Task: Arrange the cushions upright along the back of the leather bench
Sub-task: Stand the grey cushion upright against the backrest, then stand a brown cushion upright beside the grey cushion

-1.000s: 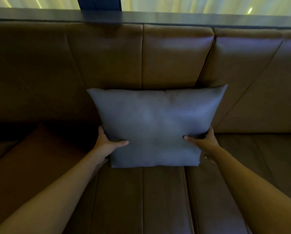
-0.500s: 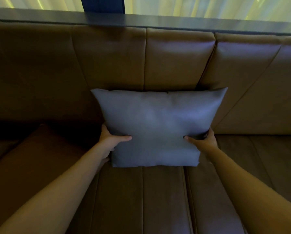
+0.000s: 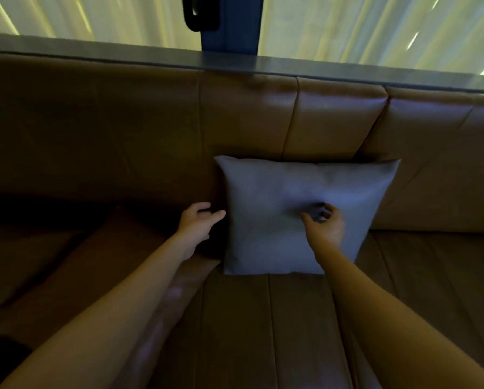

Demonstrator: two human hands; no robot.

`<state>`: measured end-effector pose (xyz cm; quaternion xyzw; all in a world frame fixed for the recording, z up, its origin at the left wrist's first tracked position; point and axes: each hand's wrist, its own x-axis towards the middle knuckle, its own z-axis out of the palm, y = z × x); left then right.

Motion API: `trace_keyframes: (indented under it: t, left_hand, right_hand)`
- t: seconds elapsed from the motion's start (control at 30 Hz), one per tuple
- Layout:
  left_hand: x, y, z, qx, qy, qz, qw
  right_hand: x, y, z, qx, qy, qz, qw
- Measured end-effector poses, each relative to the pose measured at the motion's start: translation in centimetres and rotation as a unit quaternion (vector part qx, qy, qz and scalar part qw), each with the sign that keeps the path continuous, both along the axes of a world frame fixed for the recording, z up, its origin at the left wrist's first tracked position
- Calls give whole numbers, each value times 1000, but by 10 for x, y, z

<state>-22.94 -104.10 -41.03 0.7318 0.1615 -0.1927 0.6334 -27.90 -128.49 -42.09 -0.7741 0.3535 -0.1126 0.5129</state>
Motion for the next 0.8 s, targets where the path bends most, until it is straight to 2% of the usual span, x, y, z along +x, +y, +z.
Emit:
trace_keyframes:
  t: [0.23, 0.43, 0.63, 0.8]
  left_hand:
    - [1, 117, 4, 54, -22, -51, 997]
    - [5, 218, -15, 116, -2, -37, 993]
    - [9, 268, -55, 160, 67, -76, 982]
    - [18, 297, -89, 201, 130, -81, 968]
  right_hand:
    - [4, 150, 10, 45, 1, 45, 998]
    - [2, 251, -17, 65, 61, 68, 994]
    - [-7, 296, -74, 80, 163, 102, 978]
    - [-20, 313, -120, 172, 233, 78, 954]
